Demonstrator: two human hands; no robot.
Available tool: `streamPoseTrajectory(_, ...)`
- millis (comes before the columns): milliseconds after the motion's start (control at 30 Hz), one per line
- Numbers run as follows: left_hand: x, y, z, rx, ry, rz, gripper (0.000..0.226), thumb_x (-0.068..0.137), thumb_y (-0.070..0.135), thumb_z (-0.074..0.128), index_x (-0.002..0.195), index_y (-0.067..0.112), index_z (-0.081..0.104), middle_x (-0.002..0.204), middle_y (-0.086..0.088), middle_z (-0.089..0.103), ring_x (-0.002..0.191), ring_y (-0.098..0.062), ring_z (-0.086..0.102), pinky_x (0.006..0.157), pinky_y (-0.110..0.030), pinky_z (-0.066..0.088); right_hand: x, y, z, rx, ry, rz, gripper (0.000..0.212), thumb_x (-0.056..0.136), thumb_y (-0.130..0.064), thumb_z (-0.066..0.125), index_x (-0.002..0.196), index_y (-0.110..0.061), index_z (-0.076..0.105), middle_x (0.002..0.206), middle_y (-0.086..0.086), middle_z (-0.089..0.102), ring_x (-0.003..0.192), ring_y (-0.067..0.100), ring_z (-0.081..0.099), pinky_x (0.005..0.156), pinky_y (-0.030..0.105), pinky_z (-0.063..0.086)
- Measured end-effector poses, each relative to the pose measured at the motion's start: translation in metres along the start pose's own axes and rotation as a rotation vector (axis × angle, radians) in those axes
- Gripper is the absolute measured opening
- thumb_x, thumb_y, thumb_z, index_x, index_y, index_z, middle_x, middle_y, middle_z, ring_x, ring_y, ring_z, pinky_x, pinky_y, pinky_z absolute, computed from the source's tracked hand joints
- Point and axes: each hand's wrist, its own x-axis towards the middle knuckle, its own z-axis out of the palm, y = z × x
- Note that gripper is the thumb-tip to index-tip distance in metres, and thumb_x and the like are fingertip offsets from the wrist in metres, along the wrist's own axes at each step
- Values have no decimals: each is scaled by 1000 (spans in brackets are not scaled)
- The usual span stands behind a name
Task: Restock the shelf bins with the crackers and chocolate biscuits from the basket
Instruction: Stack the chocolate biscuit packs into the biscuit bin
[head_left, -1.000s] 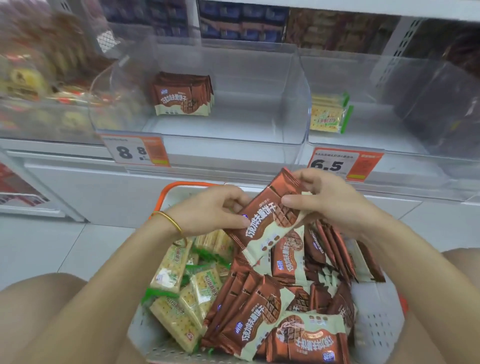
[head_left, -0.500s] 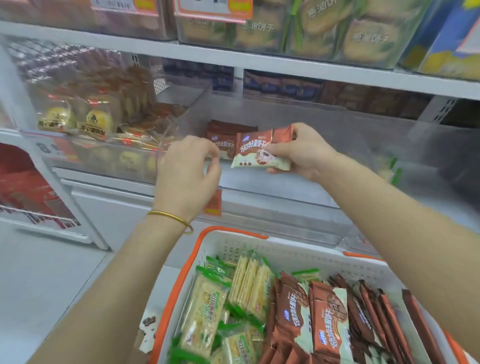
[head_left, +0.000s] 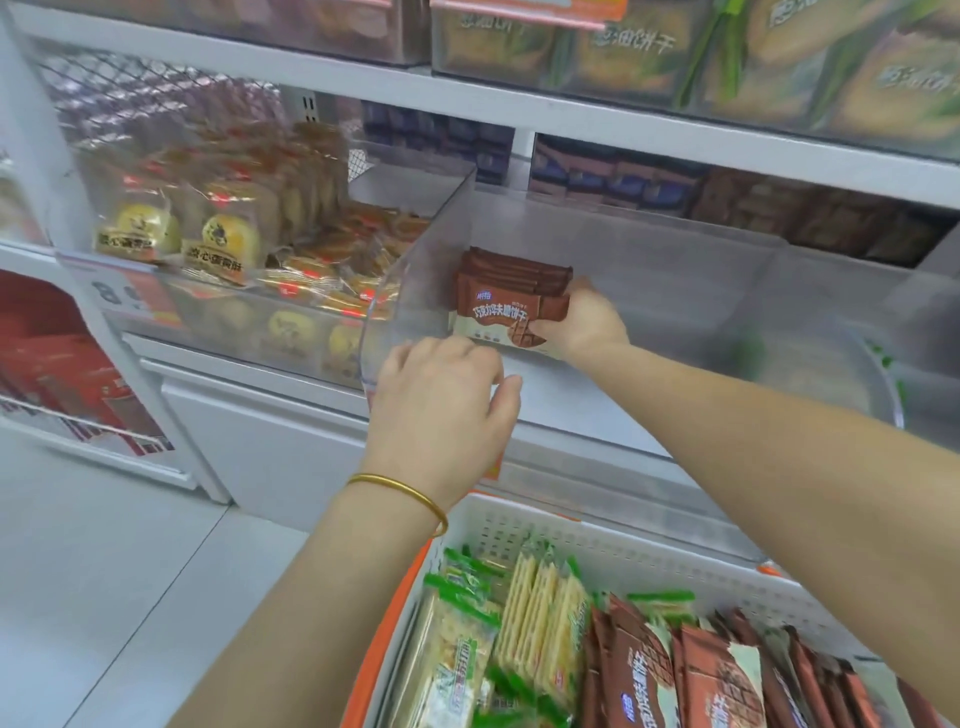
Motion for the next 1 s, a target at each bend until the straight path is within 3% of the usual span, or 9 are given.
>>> streamPoseTrajectory(300, -1, 3, 0, 7, -6, -34, 50, 83, 46, 23, 97, 22, 65, 104, 3, 62, 105, -21, 51, 92, -35, 30, 5, -16, 14, 52, 81, 109, 69, 81, -23, 75, 131, 0, 34, 129, 19, 46, 118, 35, 52, 94, 36, 42)
streamPoseTrajectory(533, -1, 4, 0, -10, -12, -22, 34, 97, 41, 33, 103, 23, 62, 108, 5, 59, 108, -18, 48, 95, -33, 27, 10, -12, 12, 200, 60, 225, 76, 71, -24, 83, 125, -5, 32, 127, 16, 48, 116, 32, 54, 95, 37, 45)
streamPoseTrajectory(767, -4, 3, -1, -89, 158, 41, 38, 89, 40, 33, 94, 19, 64, 96, 2, 64, 96, -23, 55, 87, -33, 29, -9, -17, -15, 191, 41, 237, 73, 78, -19, 76, 131, -6, 28, 128, 17, 45, 115, 33, 52, 96, 40, 46)
streamPoseTrajectory(833, -11, 12, -3, -105, 301, 131, 29, 86, 32, 40, 90, 17, 65, 87, 2, 63, 87, -25, 57, 81, -35, 32, -34, -23, -43, 317, 72, 161, 51, 82, -12, 71, 120, -9, 36, 121, 13, 48, 105, 29, 55, 91, 40, 51)
streamPoseTrajectory(900, -24, 27, -6, -128, 414, 220, 18, 86, 23, 48, 85, 15, 65, 79, 3, 61, 78, -23, 56, 77, -33, 32, -80, -24, -77, 436, 105, 23, 29, 85, -7, 65, 99, -16, 41, 97, 3, 52, 86, 22, 54, 75, 37, 55)
streamPoseTrajectory(1000, -51, 57, 1, -207, 427, 374, 15, 85, 18, 50, 81, 13, 65, 72, 3, 58, 70, -23, 55, 71, -33, 33, -172, -2, -124, 554, 15, -167, 27, 84, -1, 64, 83, -22, 48, 82, 0, 54, 72, 20, 58, 52, 27, 50)
